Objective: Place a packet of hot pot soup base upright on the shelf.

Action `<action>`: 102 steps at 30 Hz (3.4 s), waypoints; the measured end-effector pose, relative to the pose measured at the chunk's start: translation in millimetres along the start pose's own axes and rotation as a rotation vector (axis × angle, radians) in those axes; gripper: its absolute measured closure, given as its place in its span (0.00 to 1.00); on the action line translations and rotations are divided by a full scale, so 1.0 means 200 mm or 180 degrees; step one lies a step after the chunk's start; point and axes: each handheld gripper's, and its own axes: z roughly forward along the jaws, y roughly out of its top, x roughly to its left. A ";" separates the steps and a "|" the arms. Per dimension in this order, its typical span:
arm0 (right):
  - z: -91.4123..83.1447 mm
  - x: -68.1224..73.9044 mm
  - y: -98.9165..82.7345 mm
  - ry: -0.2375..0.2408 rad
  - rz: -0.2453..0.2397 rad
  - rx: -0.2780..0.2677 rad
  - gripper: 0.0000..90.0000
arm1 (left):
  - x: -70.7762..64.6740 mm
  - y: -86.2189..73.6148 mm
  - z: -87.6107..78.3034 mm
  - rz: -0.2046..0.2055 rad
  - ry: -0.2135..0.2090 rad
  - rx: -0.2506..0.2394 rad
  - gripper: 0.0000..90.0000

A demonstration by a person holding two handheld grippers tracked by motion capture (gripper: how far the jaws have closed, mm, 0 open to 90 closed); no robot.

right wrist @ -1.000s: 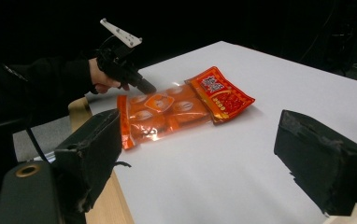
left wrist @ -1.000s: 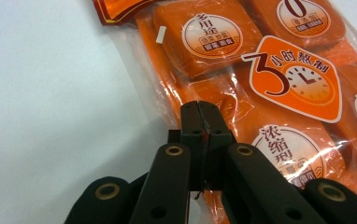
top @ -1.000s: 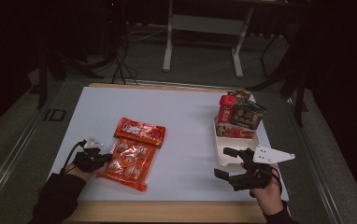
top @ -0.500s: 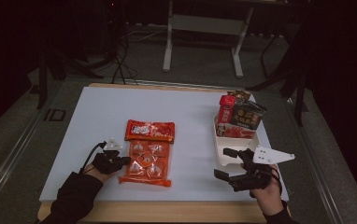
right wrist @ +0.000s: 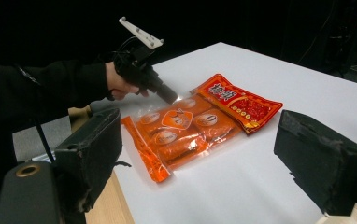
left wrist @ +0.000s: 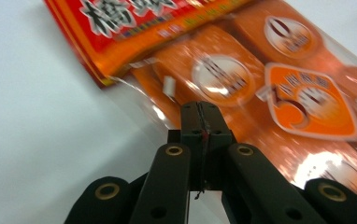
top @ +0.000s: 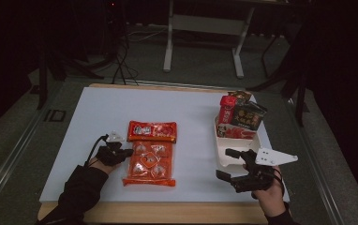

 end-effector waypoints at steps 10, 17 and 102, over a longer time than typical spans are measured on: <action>0.01 -0.01 -0.01 0.0000 0.0010 0.0013 0.17 | 0.01 0.03 0.07 -0.0105 0.0035 -0.0038 1.00; 0.01 -0.01 -0.01 0.0009 0.0008 0.0018 0.17 | -0.04 0.06 0.10 0.0025 0.0068 -0.0011 1.00; 0.01 0.06 -0.06 -0.0212 -0.0329 0.0092 0.15 | 0.07 0.28 0.26 -0.0091 -0.0204 -0.0233 0.40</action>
